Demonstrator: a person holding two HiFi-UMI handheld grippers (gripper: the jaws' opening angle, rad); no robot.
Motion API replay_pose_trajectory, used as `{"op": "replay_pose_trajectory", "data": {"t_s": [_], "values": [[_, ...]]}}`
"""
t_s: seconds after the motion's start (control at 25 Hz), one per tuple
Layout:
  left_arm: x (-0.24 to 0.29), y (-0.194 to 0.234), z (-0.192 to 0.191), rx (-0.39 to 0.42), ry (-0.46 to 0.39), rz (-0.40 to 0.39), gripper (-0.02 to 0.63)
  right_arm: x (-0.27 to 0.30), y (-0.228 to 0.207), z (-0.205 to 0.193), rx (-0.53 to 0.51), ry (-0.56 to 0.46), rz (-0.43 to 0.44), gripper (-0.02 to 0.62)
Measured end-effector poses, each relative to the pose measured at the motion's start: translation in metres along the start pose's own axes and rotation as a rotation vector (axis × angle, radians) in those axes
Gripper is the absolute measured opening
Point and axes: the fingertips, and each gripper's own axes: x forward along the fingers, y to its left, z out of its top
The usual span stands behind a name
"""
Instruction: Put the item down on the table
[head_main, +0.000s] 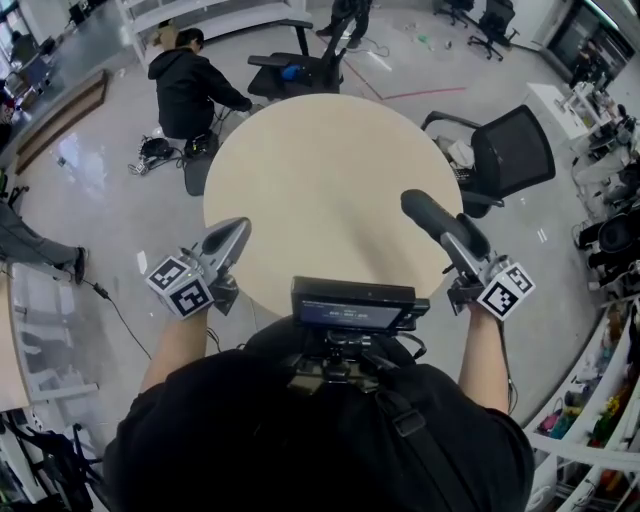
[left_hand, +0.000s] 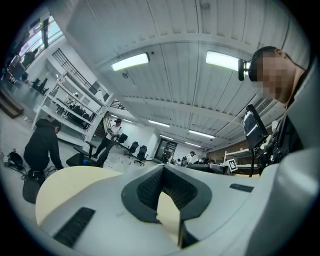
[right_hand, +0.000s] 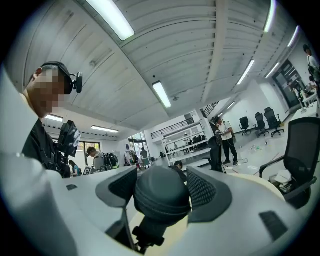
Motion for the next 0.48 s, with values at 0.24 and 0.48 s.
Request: {"op": "replay_pose_trajectory", "data": {"t_s": [0.24,0.48], "values": [[0.035,0.0,-0.006,-0.002,0.018,0.038,0.0,0.005,-0.045,0.004,0.038,0.006,0.024,0.316],[0.113,0.007,-0.007,-0.001,0.014,0.13,0.0,0.046,-0.15,0.011,0.082,0.011,0.131,0.316]]}}
